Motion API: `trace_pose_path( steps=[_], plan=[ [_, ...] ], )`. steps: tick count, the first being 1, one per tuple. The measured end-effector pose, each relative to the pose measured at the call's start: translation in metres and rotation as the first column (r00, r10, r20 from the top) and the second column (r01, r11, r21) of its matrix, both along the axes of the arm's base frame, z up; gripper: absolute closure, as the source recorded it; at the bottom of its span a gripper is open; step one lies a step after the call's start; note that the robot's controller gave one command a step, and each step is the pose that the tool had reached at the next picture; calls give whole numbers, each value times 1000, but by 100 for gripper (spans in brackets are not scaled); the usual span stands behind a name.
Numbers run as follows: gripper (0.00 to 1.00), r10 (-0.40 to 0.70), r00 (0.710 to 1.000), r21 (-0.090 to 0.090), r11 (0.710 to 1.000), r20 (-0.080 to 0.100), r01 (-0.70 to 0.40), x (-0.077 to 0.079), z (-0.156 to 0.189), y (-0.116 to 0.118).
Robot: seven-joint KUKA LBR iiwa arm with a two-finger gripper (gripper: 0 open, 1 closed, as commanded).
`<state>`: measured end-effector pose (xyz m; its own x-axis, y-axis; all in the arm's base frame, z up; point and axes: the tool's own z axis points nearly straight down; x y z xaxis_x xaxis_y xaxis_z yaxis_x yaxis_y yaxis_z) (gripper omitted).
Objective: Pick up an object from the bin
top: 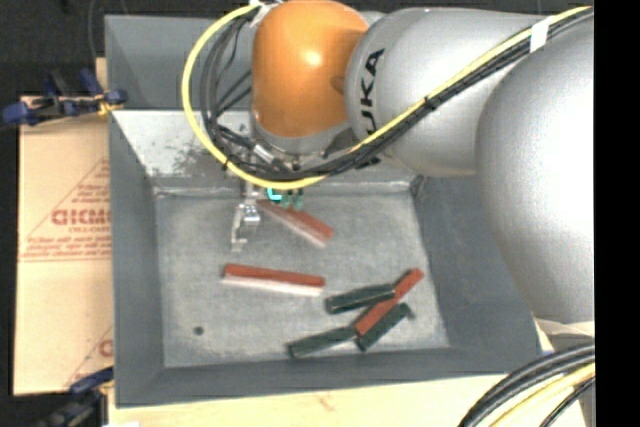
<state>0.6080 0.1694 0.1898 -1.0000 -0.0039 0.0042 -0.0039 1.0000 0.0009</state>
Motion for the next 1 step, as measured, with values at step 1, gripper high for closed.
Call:
trace_pose_path(
  steps=[1],
  plan=[
    [0,-3,1000,1,1000,7,3,2,4,-1]
  ],
)
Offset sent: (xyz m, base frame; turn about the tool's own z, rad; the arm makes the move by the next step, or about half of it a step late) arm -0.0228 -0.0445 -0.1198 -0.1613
